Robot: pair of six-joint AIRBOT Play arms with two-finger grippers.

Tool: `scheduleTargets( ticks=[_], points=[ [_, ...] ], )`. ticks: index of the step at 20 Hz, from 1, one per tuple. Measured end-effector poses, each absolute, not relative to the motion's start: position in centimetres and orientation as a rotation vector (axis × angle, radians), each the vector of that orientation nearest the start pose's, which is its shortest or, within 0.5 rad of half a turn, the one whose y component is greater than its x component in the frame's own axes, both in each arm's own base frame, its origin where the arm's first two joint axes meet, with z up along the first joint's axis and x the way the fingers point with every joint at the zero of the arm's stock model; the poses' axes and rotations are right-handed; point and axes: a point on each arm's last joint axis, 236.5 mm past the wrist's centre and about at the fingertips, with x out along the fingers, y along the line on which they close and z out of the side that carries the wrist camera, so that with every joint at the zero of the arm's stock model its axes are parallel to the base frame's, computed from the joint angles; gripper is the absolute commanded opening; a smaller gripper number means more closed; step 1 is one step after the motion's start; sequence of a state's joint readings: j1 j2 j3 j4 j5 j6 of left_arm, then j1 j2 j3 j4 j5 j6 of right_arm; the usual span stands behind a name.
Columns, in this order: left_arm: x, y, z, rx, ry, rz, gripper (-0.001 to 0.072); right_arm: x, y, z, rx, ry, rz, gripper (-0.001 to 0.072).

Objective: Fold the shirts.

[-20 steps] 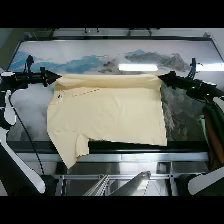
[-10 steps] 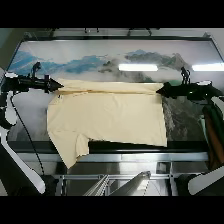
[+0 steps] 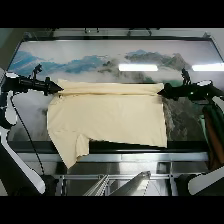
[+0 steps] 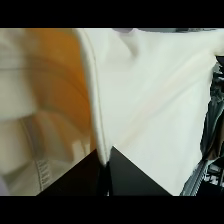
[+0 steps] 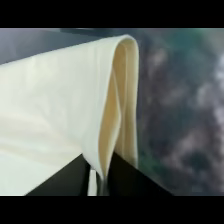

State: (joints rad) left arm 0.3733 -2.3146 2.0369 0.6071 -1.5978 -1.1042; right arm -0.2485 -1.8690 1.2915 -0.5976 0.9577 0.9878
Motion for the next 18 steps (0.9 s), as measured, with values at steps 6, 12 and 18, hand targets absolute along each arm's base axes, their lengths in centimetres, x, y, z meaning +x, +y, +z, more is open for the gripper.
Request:
scheduleTargets(
  ticks=[6, 12, 18],
  points=[
    [50.4, 0.1, -7.0, -0.805, 1.339, -0.759, 0.0170, 45.9, 1.2, -9.2, 0.714, 1.222, 0.403, 0.0316],
    [46.8, 3.6, -2.3, -0.899, 1.337, -0.696, 0.0126, 41.3, -2.5, -3.9, 0.721, 1.289, 0.405, 0.0315],
    [37.4, 3.9, -0.8, -0.971, 1.445, -0.602, 0.0128, 32.3, -0.8, -3.7, 0.785, 1.464, 0.322, 0.0329]
  ],
)
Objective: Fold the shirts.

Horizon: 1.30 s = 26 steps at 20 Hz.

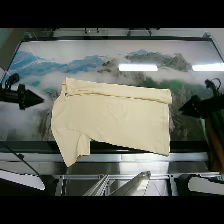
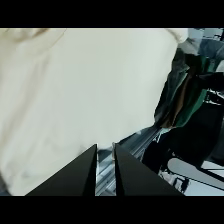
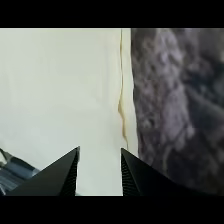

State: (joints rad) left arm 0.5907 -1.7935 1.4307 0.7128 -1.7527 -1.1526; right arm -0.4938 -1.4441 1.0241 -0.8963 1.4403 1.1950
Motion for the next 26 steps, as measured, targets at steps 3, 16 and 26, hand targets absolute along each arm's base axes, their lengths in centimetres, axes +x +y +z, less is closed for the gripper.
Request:
scheduleTargets(
  ticks=[3, 16, 26],
  points=[
    [31.2, 4.1, -2.7, -0.958, 1.551, -0.472, 0.0233, 26.0, 1.4, -6.0, 0.877, 1.566, 0.193, 0.0473],
    [21.8, 2.0, -7.9, -1.009, 1.634, -0.238, 0.0233, 13.6, 10.2, -11.4, 1.040, 1.863, 0.271, 0.0466],
    [22.0, -3.3, -11.6, -0.994, 1.763, -0.360, 0.0155, 14.0, 11.1, -11.2, 1.059, 1.839, 0.324, 0.0467]
  ],
)
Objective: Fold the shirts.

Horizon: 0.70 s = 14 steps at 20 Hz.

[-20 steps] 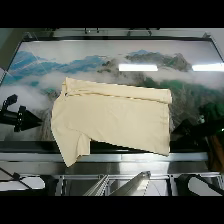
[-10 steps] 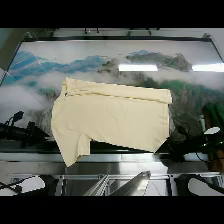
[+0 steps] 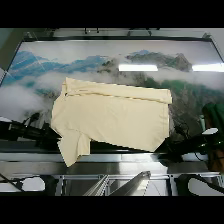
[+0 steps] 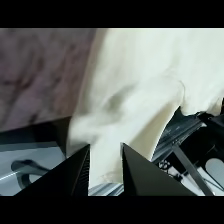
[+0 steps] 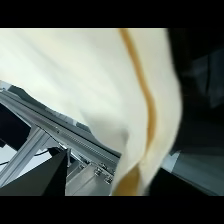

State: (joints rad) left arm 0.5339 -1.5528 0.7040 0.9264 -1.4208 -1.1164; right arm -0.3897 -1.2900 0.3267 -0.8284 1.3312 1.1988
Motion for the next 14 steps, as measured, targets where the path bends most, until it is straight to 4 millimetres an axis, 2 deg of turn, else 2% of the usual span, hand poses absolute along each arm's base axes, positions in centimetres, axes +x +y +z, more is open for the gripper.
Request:
scheduleTargets(
  ticks=[3, 6, 9, 11, 14],
  points=[
    [21.7, -5.5, -12.0, -0.942, 1.854, -0.438, 0.0156, 14.1, 11.1, -11.2, 1.061, 1.830, 0.329, 0.0467],
    [21.3, -5.7, -12.1, -0.899, 1.917, -0.447, 0.0156, 14.2, 11.1, -11.2, 1.060, 1.824, 0.334, 0.0467],
    [21.7, -4.0, -11.6, -0.858, 1.911, -0.429, 0.0156, 14.3, 11.2, -11.2, 1.060, 1.821, 0.337, 0.0467],
    [22.5, -2.6, -9.8, -0.874, 1.859, -0.414, 0.0281, 14.3, 11.2, -11.2, 1.060, 1.820, 0.337, 0.0467],
    [23.6, 0.2, -7.0, -0.906, 1.729, -0.352, 0.0282, 14.3, 11.2, -11.2, 1.057, 1.819, 0.340, 0.0467]
  ],
)
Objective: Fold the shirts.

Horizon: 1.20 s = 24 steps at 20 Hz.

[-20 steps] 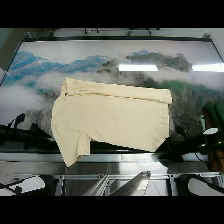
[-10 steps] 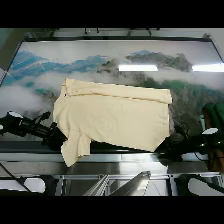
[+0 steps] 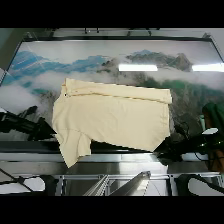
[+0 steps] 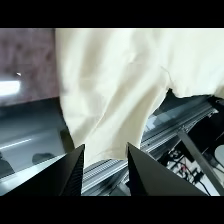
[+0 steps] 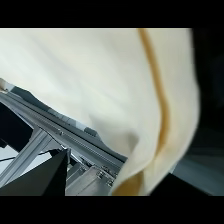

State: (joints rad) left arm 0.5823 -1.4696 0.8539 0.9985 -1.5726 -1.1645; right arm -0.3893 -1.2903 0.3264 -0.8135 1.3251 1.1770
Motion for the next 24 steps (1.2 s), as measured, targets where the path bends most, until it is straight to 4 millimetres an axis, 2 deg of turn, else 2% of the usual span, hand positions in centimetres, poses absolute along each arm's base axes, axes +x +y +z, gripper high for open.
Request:
scheduleTargets(
  ticks=[3, 4, 5, 9, 10, 12, 13, 18, 21, 23, 24],
  points=[
    [23.4, 1.1, -5.2, -0.972, 1.619, -0.303, 0.0280, 14.3, 11.2, -11.2, 1.055, 1.818, 0.342, 0.0467],
    [23.4, 1.0, -4.9, -1.001, 1.580, -0.290, 0.0175, 14.3, 11.2, -11.2, 1.055, 1.818, 0.343, 0.0467],
    [23.6, 0.7, -4.7, -1.027, 1.543, -0.283, 0.0000, 14.3, 11.2, -11.2, 1.055, 1.818, 0.343, 0.0466],
    [23.5, -0.8, -4.9, -0.970, 1.431, -0.303, 0.0002, 14.3, 11.2, -11.2, 1.055, 1.817, 0.343, 0.0466],
    [23.1, -1.2, -5.2, -0.931, 1.416, -0.294, 0.0049, 14.3, 11.2, -11.2, 1.052, 1.816, 0.348, 0.0466],
    [21.9, -1.6, -6.5, -0.826, 1.408, -0.255, 0.0621, 14.4, 11.2, -11.2, 1.048, 1.810, 0.357, 0.0466],
    [21.4, -1.6, -7.2, -0.774, 1.408, -0.231, 0.0709, 14.4, 11.2, -11.2, 1.049, 1.809, 0.357, 0.0466],
    [19.1, 0.3, -10.0, -0.638, 1.443, -0.056, 0.0684, 14.6, 11.3, -11.2, 1.051, 1.797, 0.360, 0.0466],
    [19.1, -1.1, -10.9, -0.719, 1.473, -0.083, 0.0684, 14.7, 11.2, -11.2, 1.048, 1.793, 0.360, 0.0466],
    [19.6, -3.1, -11.3, -0.819, 1.484, -0.168, 0.0684, 14.8, 11.2, -11.3, 1.049, 1.789, 0.357, 0.0466],
    [20.0, -4.2, -11.3, -0.881, 1.482, -0.216, 0.0527, 14.8, 11.2, -11.3, 1.049, 1.788, 0.357, 0.0466]
  ],
)
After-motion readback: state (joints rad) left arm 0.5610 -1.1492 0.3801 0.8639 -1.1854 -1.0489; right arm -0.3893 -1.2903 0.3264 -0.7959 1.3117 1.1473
